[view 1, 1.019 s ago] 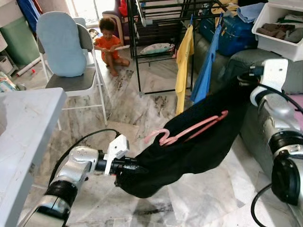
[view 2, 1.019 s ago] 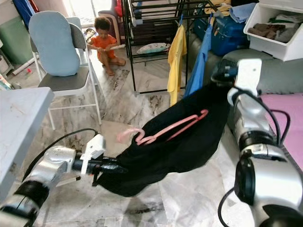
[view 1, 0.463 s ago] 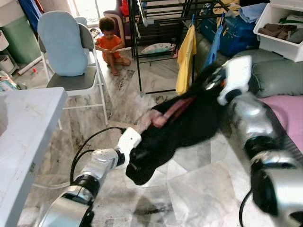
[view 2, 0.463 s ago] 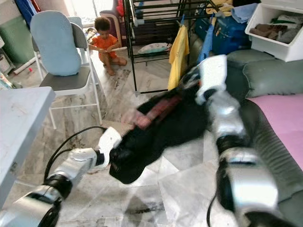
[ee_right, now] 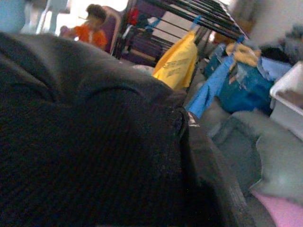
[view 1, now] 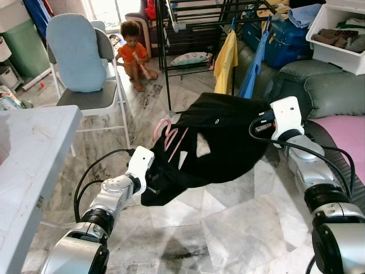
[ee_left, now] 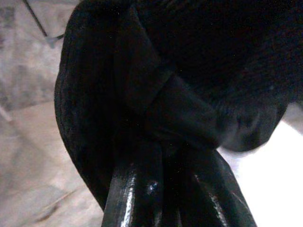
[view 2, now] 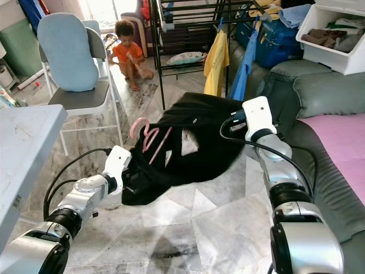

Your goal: Hang hanger

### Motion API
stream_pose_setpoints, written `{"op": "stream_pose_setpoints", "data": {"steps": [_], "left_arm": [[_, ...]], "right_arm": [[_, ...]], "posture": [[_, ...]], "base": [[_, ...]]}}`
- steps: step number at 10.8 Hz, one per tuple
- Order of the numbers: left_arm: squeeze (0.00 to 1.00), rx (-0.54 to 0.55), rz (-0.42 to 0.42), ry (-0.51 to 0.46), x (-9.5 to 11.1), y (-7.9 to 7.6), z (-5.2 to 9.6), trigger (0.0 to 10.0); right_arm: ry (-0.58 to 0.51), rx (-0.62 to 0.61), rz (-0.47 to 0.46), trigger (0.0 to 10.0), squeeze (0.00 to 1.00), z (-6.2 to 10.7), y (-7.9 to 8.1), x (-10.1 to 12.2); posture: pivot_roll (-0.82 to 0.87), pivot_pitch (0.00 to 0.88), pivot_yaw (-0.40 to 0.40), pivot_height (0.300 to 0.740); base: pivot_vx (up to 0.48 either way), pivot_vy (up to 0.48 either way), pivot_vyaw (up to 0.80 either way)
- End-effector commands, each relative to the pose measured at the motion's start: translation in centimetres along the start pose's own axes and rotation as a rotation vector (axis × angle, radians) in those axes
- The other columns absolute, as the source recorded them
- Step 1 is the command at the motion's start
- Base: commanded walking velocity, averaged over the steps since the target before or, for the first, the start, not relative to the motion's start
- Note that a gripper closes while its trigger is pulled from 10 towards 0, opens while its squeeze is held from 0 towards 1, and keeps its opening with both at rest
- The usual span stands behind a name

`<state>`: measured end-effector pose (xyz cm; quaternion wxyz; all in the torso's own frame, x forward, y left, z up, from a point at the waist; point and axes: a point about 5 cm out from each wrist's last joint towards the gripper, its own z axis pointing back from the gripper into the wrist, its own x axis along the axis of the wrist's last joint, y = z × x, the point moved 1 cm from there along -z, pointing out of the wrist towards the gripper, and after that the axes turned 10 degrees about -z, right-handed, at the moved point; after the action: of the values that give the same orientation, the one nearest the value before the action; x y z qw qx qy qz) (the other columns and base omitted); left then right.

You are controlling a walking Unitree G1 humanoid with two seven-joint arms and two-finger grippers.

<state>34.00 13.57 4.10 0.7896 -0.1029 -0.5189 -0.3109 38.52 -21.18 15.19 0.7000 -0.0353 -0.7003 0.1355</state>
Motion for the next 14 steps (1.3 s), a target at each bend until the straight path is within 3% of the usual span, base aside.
{"op": "stream_pose_setpoints", "data": {"steps": [1,2,3,4,5,6,7,8,9,10,14], "left_arm": [[0.00,0.017,-0.042,0.007,0.1,0.8,0.3,0.0],[0.00,-0.069,-0.071,0.007,0.0,-0.2,0.2,0.0],[0.00,-0.215,-0.129,0.025,-0.8,-2.0,0.5,0.0],[0.00,-0.094,-0.059,0.039,-1.1,-1.2,0.3,0.0],[0.00,-0.006,0.003,0.028,-0.9,-0.9,0.1,0.0],[0.00,0.051,0.131,-0.019,0.1,-0.9,-0.4,0.0],[0.00,0.064,0.184,-0.052,0.9,-0.9,-0.7,0.0],[0.00,0.077,0.222,-0.081,1.9,-1.0,-1.1,0.0],[0.00,0.082,0.236,-0.088,2.2,-1.3,-1.4,0.0],[0.00,0.081,0.235,-0.078,2.0,-1.6,-1.4,0.0],[0.00,0.173,0.282,-0.055,1.6,-0.5,-1.2,0.0]], "right_arm": [[-0.013,0.005,0.160,0.0,0.00,0.2,0.5,-0.2],[-0.011,-0.033,0.217,0.0,0.00,0.3,0.1,-0.4],[-0.008,-0.132,0.275,0.0,0.00,0.5,-1.5,-0.4],[-0.020,-0.137,0.181,0.0,0.00,0.4,-1.3,-0.3],[-0.017,-0.067,0.082,0.0,0.00,0.2,0.5,-0.6],[0.053,0.115,-0.046,0.0,0.00,0.5,4.3,-2.4],[0.135,0.262,-0.065,0.0,0.00,1.4,7.0,-4.1],[0.252,0.412,-0.071,7.6,0.00,3.0,9.5,-6.5],[0.306,0.484,-0.051,10.0,0.00,4.2,10.7,-7.8],[0.324,0.527,-0.068,10.0,1.00,4.9,11.1,-8.1],[0.405,0.671,0.033,10.0,1.00,7.1,10.9,-8.7]], "posture": [[-0.11,0.000,0.020,0.740],[-0.11,0.000,0.020,0.740],[-0.10,0.000,0.021,0.740],[-0.09,0.000,0.023,0.740],[-0.09,0.000,0.024,0.740],[-0.09,0.000,0.022,0.740],[-0.09,0.000,0.021,0.740],[-0.09,0.000,0.025,0.740],[-0.09,0.000,0.029,0.740],[-0.10,0.000,0.034,0.740],[-0.11,0.000,0.037,0.740]], "base": [[0.000,0.000,0.00],[0.000,0.000,0.00],[0.000,0.000,0.00],[0.000,0.000,0.00],[0.000,0.000,0.00],[0.000,0.000,0.00],[0.000,0.000,0.00],[0.000,0.000,0.00],[0.000,0.000,0.00],[0.000,0.000,0.00],[0.000,0.000,0.00]]}}
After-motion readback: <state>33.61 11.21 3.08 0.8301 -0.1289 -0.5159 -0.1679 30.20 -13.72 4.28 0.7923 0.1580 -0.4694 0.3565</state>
